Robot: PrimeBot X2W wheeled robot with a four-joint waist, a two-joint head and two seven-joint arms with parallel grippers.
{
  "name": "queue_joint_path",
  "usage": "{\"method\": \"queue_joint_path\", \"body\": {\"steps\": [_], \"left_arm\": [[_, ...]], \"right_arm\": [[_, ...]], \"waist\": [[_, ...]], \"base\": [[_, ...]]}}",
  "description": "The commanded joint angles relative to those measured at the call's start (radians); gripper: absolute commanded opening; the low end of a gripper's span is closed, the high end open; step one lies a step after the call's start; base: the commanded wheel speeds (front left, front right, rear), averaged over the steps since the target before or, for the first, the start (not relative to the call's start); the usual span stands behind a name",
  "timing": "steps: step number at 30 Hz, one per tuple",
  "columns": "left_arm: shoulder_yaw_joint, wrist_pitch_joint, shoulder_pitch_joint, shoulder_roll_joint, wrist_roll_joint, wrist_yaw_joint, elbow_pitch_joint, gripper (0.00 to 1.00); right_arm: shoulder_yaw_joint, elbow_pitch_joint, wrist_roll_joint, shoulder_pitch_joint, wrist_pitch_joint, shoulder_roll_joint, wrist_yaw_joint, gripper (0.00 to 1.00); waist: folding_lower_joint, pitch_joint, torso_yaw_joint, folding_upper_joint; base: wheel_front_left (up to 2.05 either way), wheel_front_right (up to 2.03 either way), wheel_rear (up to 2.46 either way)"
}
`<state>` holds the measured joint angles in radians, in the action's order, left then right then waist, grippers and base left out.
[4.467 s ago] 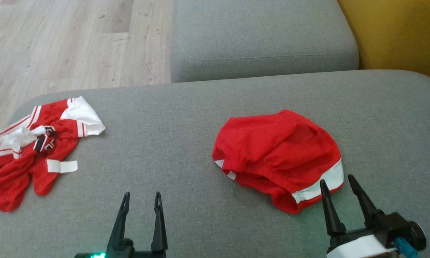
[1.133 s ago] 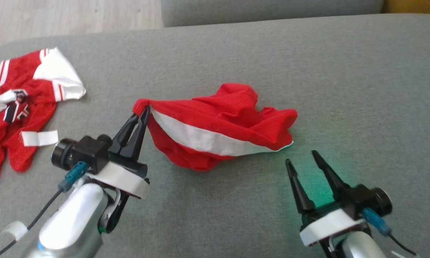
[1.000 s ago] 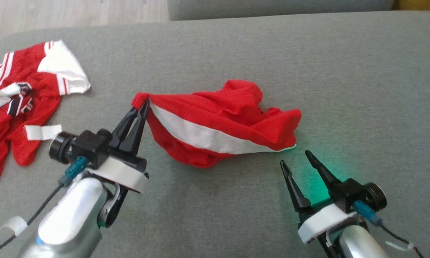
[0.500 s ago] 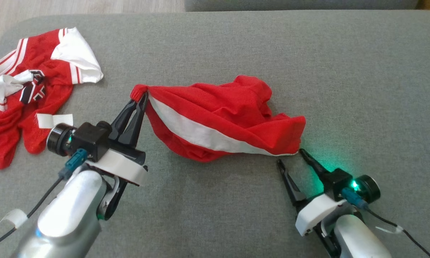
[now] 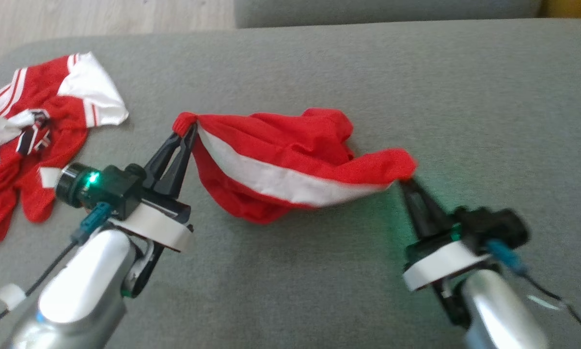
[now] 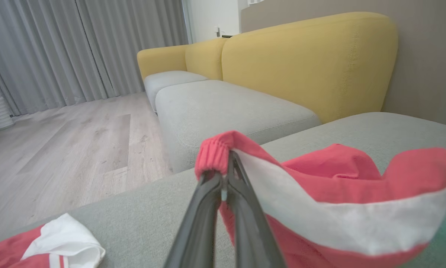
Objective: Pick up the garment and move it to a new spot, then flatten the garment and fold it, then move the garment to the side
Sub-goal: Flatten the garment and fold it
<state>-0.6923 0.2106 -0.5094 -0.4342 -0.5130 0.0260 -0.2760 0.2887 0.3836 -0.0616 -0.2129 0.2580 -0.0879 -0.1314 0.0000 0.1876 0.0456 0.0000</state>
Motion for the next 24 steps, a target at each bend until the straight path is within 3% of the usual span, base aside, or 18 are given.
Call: {"method": "queue_joint_path", "body": {"steps": [1,7,12,15,20,24], "left_arm": [[0.041,-0.004,-0.051,-0.047,0.007,-0.003,0.039,0.00],[0.031,-0.030,-0.110,-0.128,0.045,-0.056,0.183,0.00],[0.047,-0.061,-0.214,-0.191,0.084,-0.087,0.290,0.00],[0.042,-0.101,-0.307,-0.198,0.100,-0.110,0.307,0.00],[0.016,-0.119,-0.528,-0.134,0.089,-0.145,0.226,0.00],[-0.020,-0.046,-0.733,-0.066,0.155,-0.152,0.076,0.00]], "right_arm": [[0.000,-0.058,-0.002,0.019,0.004,0.001,0.001,0.00],[-0.165,-0.329,0.011,0.043,0.004,-0.039,0.001,0.00],[-0.277,-0.428,0.008,-0.116,0.004,-0.096,0.001,0.00],[-0.286,-0.375,-0.019,-0.253,0.004,-0.149,0.001,0.00],[-0.255,-0.178,-0.125,-0.522,0.004,-0.240,0.001,0.00],[-0.244,-0.059,-0.155,-0.715,0.004,-0.275,0.001,0.00]], "waist": [[0.0000,-0.019,-0.022,0.0000],[0.0000,-0.047,-0.091,0.0000],[0.0000,-0.030,-0.160,0.0000],[0.0000,0.005,-0.188,0.0000],[0.0000,0.107,-0.211,0.0000],[0.0000,0.182,-0.221,0.0000]], "base": [[0.00,0.00,0.00],[0.00,0.00,0.00],[0.00,0.00,0.00],[0.00,0.00,0.00],[0.00,0.00,0.00],[0.00,0.00,0.00]]}}
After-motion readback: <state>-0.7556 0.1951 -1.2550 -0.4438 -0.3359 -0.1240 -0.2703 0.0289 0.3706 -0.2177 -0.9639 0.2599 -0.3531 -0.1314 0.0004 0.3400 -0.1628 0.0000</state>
